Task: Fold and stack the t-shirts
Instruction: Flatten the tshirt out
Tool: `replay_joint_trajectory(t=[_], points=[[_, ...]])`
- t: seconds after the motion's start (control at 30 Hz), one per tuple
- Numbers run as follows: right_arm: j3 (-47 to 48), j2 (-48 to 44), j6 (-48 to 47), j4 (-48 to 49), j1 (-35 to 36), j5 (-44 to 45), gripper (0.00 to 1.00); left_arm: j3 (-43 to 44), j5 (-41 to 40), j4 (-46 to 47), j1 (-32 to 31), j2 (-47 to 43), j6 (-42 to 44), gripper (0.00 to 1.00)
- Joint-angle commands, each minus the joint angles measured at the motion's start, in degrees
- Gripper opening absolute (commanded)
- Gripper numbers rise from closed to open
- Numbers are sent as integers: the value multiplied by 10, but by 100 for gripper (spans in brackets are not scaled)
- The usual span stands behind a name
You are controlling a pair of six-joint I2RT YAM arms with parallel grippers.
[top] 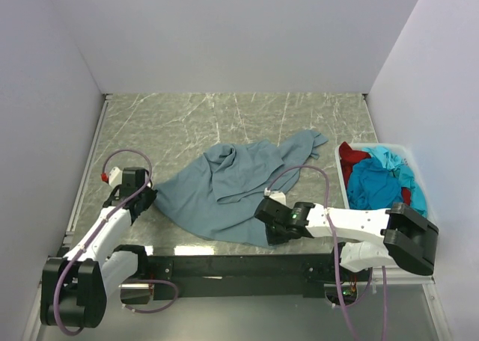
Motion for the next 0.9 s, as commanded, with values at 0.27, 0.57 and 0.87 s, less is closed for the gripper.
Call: replay_joint_trajectory(t=[0.27, 0.57, 0.87], points=[[137, -57, -98, 59, -155, 128, 0, 101, 49, 45, 0, 15, 30, 1], [432, -21, -260, 46, -332, 116, 0, 372, 65, 27, -1, 79, 84, 1], [718, -35, -365, -21, -357, 75, 0, 623, 129, 30, -1, 75, 148, 1]])
